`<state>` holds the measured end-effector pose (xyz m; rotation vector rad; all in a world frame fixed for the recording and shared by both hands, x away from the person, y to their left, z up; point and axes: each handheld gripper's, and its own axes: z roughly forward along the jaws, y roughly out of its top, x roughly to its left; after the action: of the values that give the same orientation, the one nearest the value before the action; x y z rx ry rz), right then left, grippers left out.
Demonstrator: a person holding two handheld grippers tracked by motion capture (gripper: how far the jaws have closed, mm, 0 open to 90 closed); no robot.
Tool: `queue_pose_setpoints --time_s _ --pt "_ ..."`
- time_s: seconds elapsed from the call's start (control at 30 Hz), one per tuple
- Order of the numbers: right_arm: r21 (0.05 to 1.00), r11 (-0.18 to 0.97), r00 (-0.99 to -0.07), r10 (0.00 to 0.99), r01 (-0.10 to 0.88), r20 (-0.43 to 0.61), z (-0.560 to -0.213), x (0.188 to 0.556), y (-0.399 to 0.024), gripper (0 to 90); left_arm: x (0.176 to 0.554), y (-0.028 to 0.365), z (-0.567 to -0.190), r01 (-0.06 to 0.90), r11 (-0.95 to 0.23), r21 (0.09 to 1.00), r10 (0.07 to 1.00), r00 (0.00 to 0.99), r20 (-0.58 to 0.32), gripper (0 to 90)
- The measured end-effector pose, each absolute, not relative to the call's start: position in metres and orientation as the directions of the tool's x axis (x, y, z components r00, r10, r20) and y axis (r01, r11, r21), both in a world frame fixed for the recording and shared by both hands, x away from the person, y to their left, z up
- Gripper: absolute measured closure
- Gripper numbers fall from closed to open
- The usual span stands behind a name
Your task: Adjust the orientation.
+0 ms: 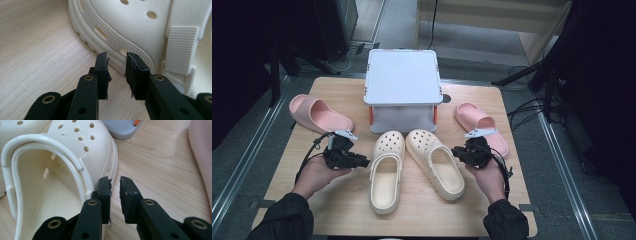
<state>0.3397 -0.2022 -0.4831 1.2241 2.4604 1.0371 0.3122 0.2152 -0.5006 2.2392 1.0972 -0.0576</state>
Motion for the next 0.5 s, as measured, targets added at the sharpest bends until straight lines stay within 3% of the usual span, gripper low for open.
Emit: queue_pose_setpoints --time_s 0.5 --pt "0.657 0.459 -0.690 0.712 0.599 0.132 -0.483 0.331 -0.187 80.0 0.311 0.208 -0.503 0.727 -0.463 0.506 0.692 0.654 -0.306 71.1"
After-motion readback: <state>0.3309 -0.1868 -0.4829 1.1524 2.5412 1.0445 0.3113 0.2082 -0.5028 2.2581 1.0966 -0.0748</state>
